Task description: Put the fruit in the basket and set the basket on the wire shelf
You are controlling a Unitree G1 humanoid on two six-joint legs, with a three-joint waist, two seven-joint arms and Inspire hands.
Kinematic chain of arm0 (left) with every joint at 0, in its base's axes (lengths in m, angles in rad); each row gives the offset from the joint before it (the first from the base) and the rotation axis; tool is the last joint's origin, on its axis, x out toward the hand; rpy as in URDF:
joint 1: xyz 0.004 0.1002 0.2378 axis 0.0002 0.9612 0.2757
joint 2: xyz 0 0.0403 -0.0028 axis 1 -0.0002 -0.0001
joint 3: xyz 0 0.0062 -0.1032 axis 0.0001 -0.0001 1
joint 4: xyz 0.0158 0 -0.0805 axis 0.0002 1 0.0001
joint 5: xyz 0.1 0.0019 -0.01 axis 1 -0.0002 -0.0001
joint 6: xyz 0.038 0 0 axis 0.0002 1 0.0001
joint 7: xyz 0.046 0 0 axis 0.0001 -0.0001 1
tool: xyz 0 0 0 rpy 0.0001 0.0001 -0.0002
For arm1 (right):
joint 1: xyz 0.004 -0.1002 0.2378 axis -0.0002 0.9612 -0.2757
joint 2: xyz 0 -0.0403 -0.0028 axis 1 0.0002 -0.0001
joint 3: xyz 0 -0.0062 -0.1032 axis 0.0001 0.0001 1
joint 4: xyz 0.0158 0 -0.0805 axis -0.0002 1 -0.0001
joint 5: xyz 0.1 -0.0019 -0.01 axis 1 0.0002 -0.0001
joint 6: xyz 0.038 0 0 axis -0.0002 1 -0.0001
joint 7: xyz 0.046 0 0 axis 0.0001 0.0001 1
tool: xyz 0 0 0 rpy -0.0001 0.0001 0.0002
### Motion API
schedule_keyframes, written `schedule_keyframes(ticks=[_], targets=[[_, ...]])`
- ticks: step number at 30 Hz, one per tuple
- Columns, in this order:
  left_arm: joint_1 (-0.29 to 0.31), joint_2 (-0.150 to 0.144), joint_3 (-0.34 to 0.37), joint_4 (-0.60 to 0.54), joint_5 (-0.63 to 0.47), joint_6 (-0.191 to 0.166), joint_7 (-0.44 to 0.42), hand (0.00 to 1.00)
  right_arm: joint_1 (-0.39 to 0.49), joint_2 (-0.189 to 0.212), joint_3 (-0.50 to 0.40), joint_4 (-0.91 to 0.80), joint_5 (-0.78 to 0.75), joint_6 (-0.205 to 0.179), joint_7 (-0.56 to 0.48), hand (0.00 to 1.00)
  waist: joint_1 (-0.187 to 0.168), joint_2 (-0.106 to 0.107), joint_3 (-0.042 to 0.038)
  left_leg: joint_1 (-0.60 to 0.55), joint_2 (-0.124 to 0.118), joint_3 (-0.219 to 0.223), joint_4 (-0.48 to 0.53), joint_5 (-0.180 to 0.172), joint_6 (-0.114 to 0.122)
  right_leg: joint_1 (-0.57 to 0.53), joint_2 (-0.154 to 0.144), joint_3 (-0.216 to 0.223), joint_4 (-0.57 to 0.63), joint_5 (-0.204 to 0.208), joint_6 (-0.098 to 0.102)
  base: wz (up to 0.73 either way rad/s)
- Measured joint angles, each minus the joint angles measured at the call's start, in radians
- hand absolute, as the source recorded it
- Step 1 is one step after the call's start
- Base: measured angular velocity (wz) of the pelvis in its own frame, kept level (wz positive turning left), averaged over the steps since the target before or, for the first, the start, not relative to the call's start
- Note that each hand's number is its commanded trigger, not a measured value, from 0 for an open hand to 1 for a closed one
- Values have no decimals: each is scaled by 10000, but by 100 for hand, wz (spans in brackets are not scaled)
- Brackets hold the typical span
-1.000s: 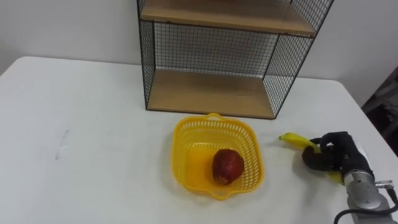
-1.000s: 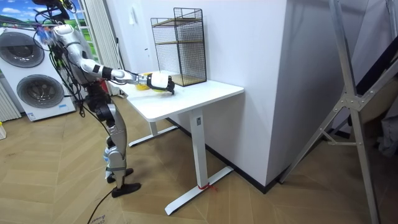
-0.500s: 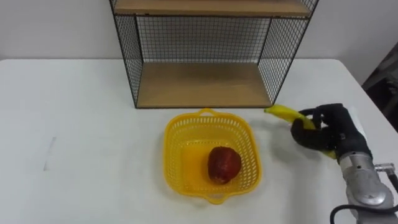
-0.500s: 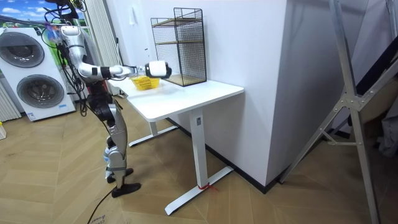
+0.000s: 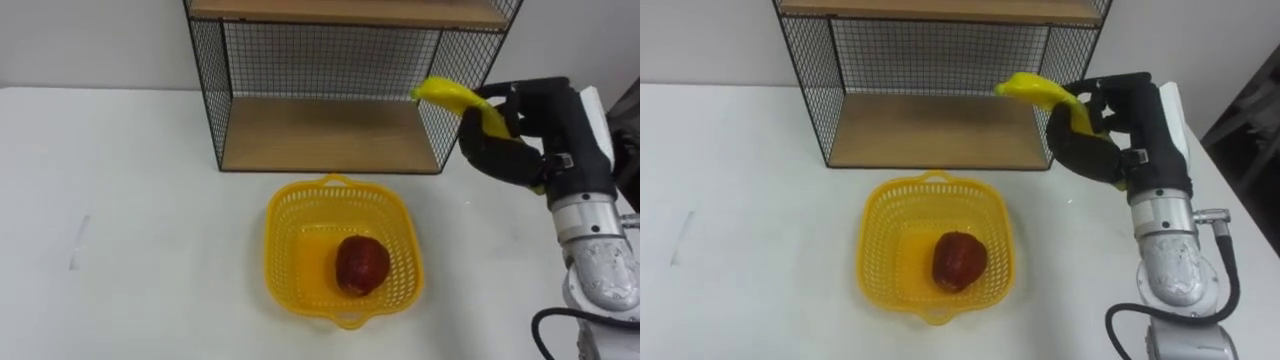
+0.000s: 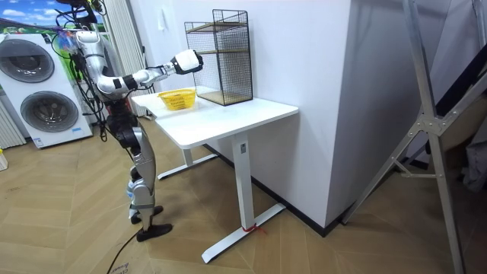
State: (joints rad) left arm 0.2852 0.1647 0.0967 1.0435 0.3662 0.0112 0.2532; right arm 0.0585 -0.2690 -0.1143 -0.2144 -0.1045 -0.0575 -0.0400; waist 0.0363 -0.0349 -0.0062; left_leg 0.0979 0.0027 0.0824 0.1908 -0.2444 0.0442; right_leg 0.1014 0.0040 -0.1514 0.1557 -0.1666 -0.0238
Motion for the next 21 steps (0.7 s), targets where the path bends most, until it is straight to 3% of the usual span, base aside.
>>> schedule_keyframes(ticks=[6, 11, 19, 20, 21], targets=[[-158, 31, -199, -2, -34, -94, -48, 0, 0, -43, 877, -733, -741, -144, 319, 100, -16, 19, -1, 18, 2, 25, 83, 4, -1, 28, -4, 7, -7, 0, 0, 0], [-253, 32, -409, 18, -31, -94, -109, 0, 0, -62, 1570, -731, -1446, -51, 1071, 100, 20, -123, 76, -7, 6, -37, -23, 0, -2, 0, 3, -26, 4, 1, 0, 0], [-557, 63, -633, 264, -19, -89, -250, 0, 88, -84, 2530, -522, -1818, 13, 2102, 100, 350, -159, 109, -7, -10, -31, 31, 3, 4, -26, 4, 129, -32, 8, 7, -1], [-624, 63, -634, 305, -20, -88, -269, 0, 141, -84, 2595, -513, -1819, 39, 2200, 79, 377, -151, 114, -13, -10, -31, 30, 3, 4, -31, 3, 130, -31, 8, 7, 0], [-748, 65, -635, 351, -26, -89, -294, 0, 218, -88, 2712, -471, -1841, 73, 2359, 44, 433, -144, 118, -28, -11, -32, 31, 3, 4, -46, 4, 139, -32, 8, 7, 0]])
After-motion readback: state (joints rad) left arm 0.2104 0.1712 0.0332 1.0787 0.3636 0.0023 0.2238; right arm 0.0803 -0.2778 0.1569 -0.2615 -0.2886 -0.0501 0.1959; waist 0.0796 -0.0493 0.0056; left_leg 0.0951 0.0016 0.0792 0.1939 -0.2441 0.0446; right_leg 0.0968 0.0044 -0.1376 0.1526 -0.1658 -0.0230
